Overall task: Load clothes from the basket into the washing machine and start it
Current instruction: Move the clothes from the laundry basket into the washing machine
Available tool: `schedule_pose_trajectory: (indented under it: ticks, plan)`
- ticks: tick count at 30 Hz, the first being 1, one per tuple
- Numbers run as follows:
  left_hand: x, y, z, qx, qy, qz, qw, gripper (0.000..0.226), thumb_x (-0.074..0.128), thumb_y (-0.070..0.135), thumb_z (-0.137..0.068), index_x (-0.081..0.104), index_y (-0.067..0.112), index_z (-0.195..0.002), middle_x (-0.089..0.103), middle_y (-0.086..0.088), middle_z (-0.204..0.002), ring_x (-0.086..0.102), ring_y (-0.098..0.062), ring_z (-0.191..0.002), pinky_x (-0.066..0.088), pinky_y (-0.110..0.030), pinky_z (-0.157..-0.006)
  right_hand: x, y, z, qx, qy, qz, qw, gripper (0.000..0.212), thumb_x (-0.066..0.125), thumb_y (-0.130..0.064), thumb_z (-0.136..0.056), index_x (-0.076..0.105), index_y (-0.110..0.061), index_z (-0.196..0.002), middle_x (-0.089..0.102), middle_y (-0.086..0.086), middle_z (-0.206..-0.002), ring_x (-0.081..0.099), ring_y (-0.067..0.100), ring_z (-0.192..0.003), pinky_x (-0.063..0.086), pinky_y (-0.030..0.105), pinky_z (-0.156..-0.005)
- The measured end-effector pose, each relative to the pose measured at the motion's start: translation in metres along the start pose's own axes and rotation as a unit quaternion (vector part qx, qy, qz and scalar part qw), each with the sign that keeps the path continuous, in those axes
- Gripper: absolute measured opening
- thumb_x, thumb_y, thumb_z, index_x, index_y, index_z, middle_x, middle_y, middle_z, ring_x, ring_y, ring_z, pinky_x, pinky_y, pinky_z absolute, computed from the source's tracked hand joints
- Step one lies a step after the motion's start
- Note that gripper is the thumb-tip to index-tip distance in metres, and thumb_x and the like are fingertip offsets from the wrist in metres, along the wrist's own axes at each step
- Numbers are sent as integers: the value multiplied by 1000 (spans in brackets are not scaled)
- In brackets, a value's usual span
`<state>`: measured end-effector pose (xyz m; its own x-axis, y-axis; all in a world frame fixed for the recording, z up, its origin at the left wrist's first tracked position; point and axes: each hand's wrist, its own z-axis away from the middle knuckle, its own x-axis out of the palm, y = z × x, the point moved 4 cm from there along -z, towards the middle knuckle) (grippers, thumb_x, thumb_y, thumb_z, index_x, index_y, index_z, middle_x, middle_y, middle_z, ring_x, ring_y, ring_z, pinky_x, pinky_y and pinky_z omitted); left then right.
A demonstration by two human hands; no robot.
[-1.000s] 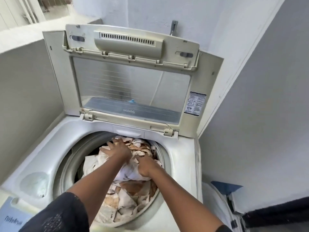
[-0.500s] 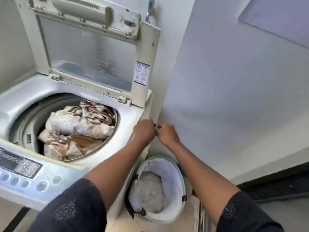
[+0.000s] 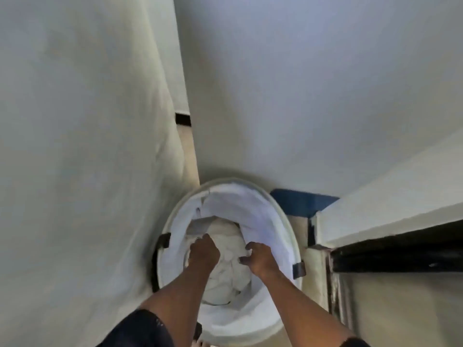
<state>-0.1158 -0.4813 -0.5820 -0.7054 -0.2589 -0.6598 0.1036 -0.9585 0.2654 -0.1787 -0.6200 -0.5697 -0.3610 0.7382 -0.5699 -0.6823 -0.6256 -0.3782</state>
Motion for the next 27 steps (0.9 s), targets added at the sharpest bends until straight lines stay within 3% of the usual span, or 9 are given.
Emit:
schedule_pose_trajectory:
  ticks: [5, 8, 12, 14, 16, 19, 24, 26, 27]
  plan:
    - [105, -37, -94, -113, -48, 63, 990, 56, 44, 10, -94, 18, 5, -143, 27, -23, -147, 34, -36, -136, 29, -38, -111, 86, 56, -113, 12, -46, 16, 999, 50, 61, -26, -90, 47, -13, -136, 43, 14, -140, 42, 24, -131, 35, 27, -105]
    - [142, -57, -131, -167, -61, 99, 979, 77, 54, 15, -92, 3, 22, -150, 0, -23, -154, 27, -39, -138, 25, -41, -113, 121, 64, -164, 3, -49, 51, 998, 47, 52, -24, -95, 41, -9, -138, 39, 13, -144, 34, 24, -135, 24, 24, -106]
    - [164, -76, -175, -189, -41, 131, 972, 89, 58, 14, -90, -5, 38, -148, -19, -18, -155, 27, -39, -138, 31, -39, -110, 158, 57, -210, -2, -21, 63, 998, 59, 60, -24, -91, 32, -7, -140, 19, 18, -148, 39, 33, -130, 33, 33, -106]
    - [168, -82, -192, -184, -45, 144, 971, 88, 57, 15, -91, -5, 36, -149, -16, -20, -155, 25, -36, -140, 30, -37, -110, 170, 56, -224, 7, -5, 90, 996, 58, 63, -27, -88, 36, -9, -136, 20, 13, -145, 38, 34, -128, 36, 40, -104]
    - [167, -85, -198, -183, -49, 143, 971, 84, 57, 17, -92, -3, 30, -150, -11, -21, -156, 21, -33, -142, 27, -34, -112, 171, 55, -226, 0, 1, 128, 992, 41, 53, -22, -93, 42, -10, -132, 29, 12, -142, 38, 32, -127, 36, 44, -103]
    - [159, -87, -184, -179, -47, 142, 972, 85, 58, 15, -90, -1, 23, -151, -3, -22, -156, 21, -33, -142, 27, -35, -112, 158, 44, -206, -54, -23, 154, 986, 32, 35, -6, -97, 47, -3, -126, 45, 19, -133, 47, 33, -121, 39, 37, -100]
    - [116, -56, -107, -61, -62, 150, 985, 96, 77, 17, -74, 15, 15, -148, 35, -19, -145, 41, -33, -131, 37, -38, -108, 82, -3, -119, -117, 28, 173, 977, 35, 30, -1, -96, 53, -2, -122, 53, 20, -125, 54, 34, -115, 43, 36, -95]
    - [89, -33, -65, -1, -54, 207, 977, 94, 85, 20, -65, 29, 15, -141, 46, -7, -137, 49, -23, -125, 41, -26, -101, 40, -26, -79, -140, 53, 197, 969, 34, 33, -2, -96, 56, -3, -121, 56, 19, -124, 56, 34, -115, 45, 37, -93]
    - [70, -19, -43, 17, -43, 237, 970, 90, 87, 24, -59, 36, 17, -133, 53, -2, -127, 55, -14, -115, 44, -14, -91, 16, -39, -58, -151, 64, 206, 965, 33, 36, -3, -95, 59, -4, -118, 58, 19, -123, 57, 34, -114, 45, 36, -91]
